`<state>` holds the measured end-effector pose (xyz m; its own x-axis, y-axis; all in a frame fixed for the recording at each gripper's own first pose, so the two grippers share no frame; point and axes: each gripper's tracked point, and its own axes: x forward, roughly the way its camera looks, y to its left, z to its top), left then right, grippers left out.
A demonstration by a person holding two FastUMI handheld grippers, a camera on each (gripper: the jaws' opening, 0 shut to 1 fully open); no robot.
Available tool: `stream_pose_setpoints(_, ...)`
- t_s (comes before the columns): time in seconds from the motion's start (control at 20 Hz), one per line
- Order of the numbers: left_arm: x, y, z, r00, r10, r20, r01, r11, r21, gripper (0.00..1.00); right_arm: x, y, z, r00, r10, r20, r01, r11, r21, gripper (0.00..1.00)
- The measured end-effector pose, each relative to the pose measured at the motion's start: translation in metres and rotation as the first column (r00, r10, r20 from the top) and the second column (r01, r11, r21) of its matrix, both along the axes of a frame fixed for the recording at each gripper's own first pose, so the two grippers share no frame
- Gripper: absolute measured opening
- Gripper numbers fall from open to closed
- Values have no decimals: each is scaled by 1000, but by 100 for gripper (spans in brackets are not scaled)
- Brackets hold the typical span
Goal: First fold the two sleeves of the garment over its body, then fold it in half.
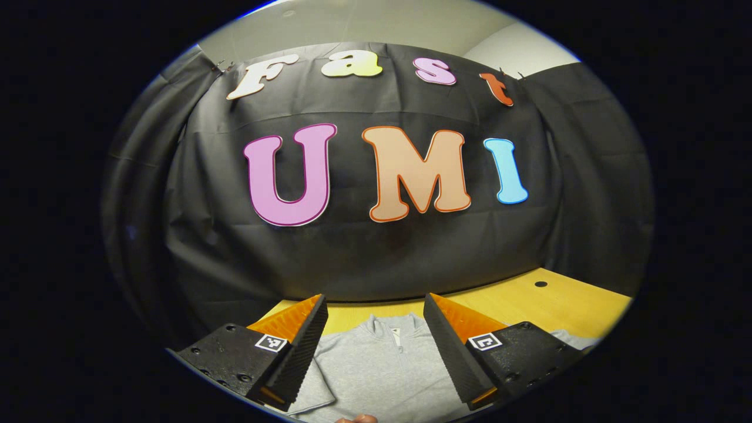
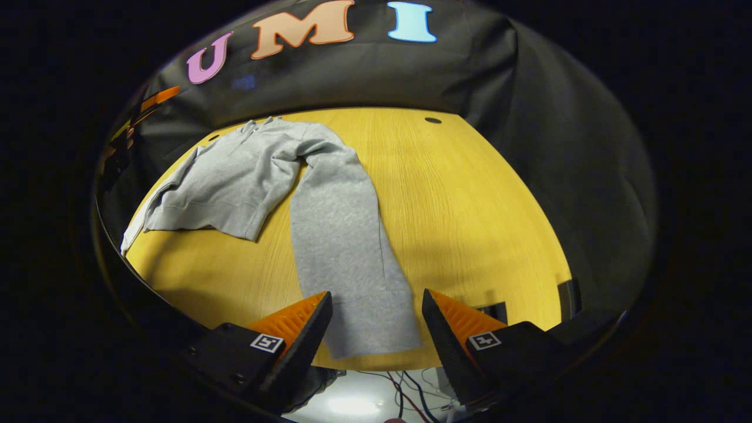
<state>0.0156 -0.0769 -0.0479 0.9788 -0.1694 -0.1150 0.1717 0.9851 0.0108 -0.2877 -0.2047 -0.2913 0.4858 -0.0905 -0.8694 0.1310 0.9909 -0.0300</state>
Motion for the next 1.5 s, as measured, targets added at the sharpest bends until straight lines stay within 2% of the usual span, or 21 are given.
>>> stream_pose_setpoints(0.25, -2, -3, 4, 1000, -15, 17, 15, 1000, 22, 95, -9, 9, -17, 998, -44, -50, 47, 998, 46, 92)
stream_pose_setpoints(0.3, -3, -2, 4, 1000, -16, 15, 15, 1000, 24, 95, -5, 9, -18, 998, -41, -38, 42, 998, 41, 97)
stream_pose_setpoints(0.35, -3, 1, 4, 1000, -11, 12, 11, 1000, 27, 95, -6, 11, -21, 998, -38, -49, 40, 998, 41, 97)
stream_pose_setpoints(0.4, -3, 3, 4, 1000, -6, 10, 6, 1000, 24, 95, -5, 13, -19, 998, -31, -48, 33, 998, 46, 90)
stream_pose_setpoints(0.45, -4, 4, 2, 1000, -4, 5, 4, 1000, 23, 95, -3, 18, -20, 997, -36, -62, 41, 997, 70, 67)
stream_pose_setpoints(0.55, -4, 6, -2, 1000, -1, -8, 1, 1000, 28, 95, -4, 29, -18, 991, -108, -80, 119, 982, 146, 19)
stream_pose_setpoints(0.6, -5, 9, -1, 1000, 2, -8, -2, 1000, 30, 95, 1, 32, -20, 987, -143, -79, 155, 971, 182, 15)
stream_pose_setpoints(0.65, -5, 10, 0, 1000, 5, -6, -5, 1000, 30, 95, 6, 33, -16, 983, -172, -64, 181, 962, 202, 15)
stream_pose_setpoints(0.7, -5, 13, 1, 1000, 8, -5, -8, 999, 33, 95, 12, 32, -13, 980, -197, -42, 201, 956, 212, 10)
stream_pose_setpoints(0.75, -4, 15, 1, 1000, 12, -3, -12, 999, 38, 95, 20, 31, -8, 975, -219, -23, 219, 950, 225, 15)
stream_pose_setpoints(0.8, -4, 16, 2, 1000, 13, -1, -13, 999, 41, 95, 29, 29, -1, 970, -241, -2, 235, 941, 245, 15)
stream_pose_setpoints(0.85, -6, 18, 2, 1000, 16, -1, -16, 999, 46, 95, 39, 27, 7, 963, -268, 20, 253, 929, 269, 10)
stream_pose_setpoints(0.9, -6, 19, 2, 1000, 17, -1, -17, 999, 51, 98, 52, 27, 14, 955, -293, 42, 268, 916, 299, 15)
stream_pose_setpoints(0.95, -7, 20, 3, 1000, 18, 0, -18, 998, 52, 95, 64, 26, 22, 948, -312, 59, 278, 905, 323, 10)
stream_pose_setpoints(1.0, -7, 21, 4, 1000, 18, 3, -18, 998, 52, 95, 74, 27, 29, 945, -319, 72, 277, 898, 342, 15)
stream_pose_setpoints(1.3, -15, 39, 10, 999, 43, 17, -44, 996, 72, 95, 148, 58, 75, 952, -244, 185, 151, 899, 412, 15)
stream_pose_setpoints(1.5, -18, 63, 14, 996, 91, 23, -93, 992, 85, 95, 193, 91, 98, 952, -195, 236, 66, 884, 464, 15)
